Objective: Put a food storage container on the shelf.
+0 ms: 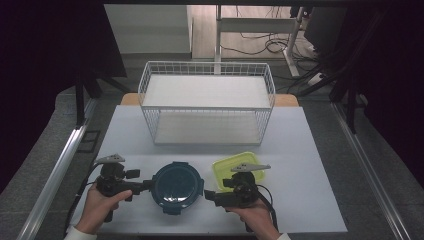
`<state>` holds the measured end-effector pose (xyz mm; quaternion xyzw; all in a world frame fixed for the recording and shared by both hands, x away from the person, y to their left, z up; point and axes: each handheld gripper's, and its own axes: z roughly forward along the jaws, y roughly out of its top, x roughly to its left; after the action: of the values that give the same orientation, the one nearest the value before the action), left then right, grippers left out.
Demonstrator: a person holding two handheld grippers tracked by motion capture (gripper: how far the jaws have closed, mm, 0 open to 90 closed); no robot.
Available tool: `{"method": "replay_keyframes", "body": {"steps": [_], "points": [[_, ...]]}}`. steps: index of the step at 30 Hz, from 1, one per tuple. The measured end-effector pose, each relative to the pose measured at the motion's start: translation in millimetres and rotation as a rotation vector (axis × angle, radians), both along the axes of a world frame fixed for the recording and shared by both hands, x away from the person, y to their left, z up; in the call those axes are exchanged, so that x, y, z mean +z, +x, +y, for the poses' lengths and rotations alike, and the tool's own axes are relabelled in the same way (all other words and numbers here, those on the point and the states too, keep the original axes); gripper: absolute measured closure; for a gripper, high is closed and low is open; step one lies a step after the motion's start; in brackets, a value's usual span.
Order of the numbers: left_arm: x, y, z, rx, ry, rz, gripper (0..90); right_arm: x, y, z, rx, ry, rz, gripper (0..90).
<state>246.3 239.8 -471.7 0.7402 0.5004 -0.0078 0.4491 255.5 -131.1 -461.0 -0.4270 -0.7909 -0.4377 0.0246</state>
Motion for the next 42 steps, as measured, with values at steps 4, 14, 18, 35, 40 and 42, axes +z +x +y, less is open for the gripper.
{"method": "replay_keyframes", "body": {"steps": [4, 14, 18, 35, 40, 42], "points": [[-3.1, 4.4, -1.9, -0.012, -0.017, 0.025, 11.1, -2.7, 0.5, 5.7, -0.005, 0.001, 0.019, 15.8], [-13.6, 15.1, -7.8, -0.046, -0.046, 0.091, 12.4, -10.4, 4.2, 24.4, -0.051, 0.040, 0.139, 19.4], [-14.3, 17.7, -6.8, -0.056, -0.061, 0.101, 12.9, -11.0, 6.9, 27.7, -0.062, 0.036, 0.176, 19.8], [-29.4, 27.3, -16.6, -0.101, -0.079, 0.191, 13.8, -30.3, 15.5, 42.8, -0.106, 0.066, 0.303, 22.1], [-32.3, 28.4, -17.6, -0.096, -0.078, 0.202, 13.9, -34.3, 17.2, 44.3, -0.110, 0.071, 0.322, 22.1], [-33.4, 29.0, -18.7, -0.097, -0.077, 0.208, 13.9, -36.2, 17.5, 44.7, -0.115, 0.077, 0.332, 22.6]]}}
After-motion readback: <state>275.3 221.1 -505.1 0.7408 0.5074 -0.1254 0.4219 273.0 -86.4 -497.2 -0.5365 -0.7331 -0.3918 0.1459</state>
